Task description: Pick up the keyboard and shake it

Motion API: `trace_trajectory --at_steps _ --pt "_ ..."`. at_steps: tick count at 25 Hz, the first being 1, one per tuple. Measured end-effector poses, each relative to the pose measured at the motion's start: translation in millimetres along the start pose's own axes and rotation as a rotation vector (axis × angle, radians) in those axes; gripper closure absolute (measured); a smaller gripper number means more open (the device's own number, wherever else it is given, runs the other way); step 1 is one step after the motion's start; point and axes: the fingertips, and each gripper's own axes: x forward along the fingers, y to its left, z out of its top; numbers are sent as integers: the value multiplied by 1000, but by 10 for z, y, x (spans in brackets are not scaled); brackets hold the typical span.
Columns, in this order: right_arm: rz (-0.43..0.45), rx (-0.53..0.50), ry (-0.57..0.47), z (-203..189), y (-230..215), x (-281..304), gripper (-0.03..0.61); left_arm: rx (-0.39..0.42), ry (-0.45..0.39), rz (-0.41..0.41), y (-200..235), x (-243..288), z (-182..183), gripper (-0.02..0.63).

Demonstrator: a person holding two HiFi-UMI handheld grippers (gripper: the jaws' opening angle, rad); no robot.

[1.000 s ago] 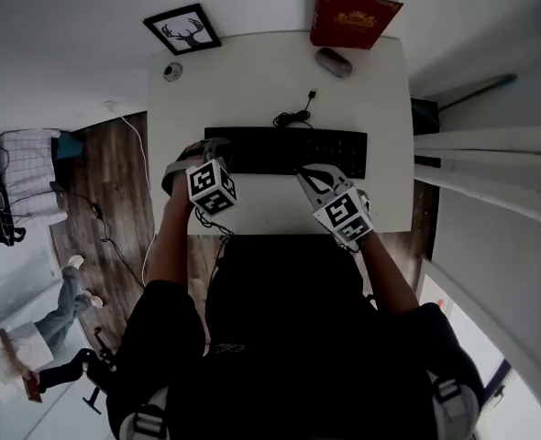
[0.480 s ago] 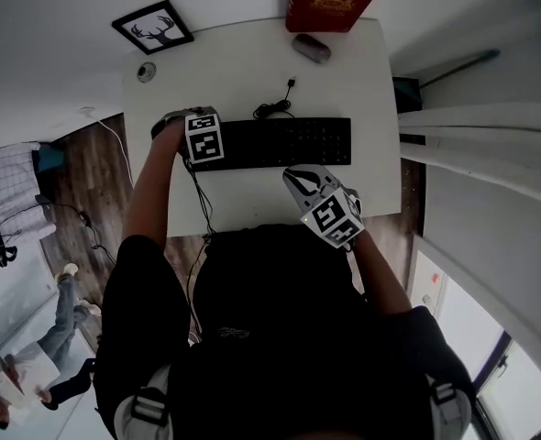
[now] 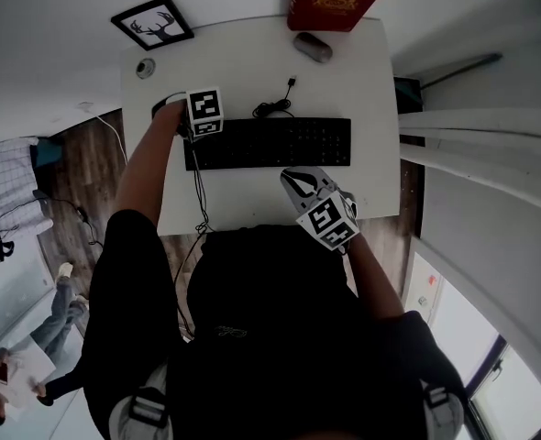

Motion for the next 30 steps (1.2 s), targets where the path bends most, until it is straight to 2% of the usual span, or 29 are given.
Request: trace_trajectory --at_steps 5,9,14,16,19,21,25,30 --pt "18 -12 21 -42 22 73 555 -6 116 -8 -139 -32 -35 395" --pt "22 -43 20 16 -24 121 555 52 161 13 -136 -14 4 403" --pt "26 -71 29 2 -32 138 555 29 204 59 -149 -11 13 407" --pt "29 -75 35 12 -28 135 555 41 200 109 -105 -16 18 407" --pt "28 -65 36 6 -43 153 555 73 144 198 1 -73 46 407" --pt "24 -53 43 -70 -50 154 555 80 124 222 -29 -76 66 407" --pt "17 -63 60 -49 -129 157 555 86 142 254 -71 -70 94 407" --pt "2 -71 52 37 -194 173 555 80 138 348 -29 -145 78 407"
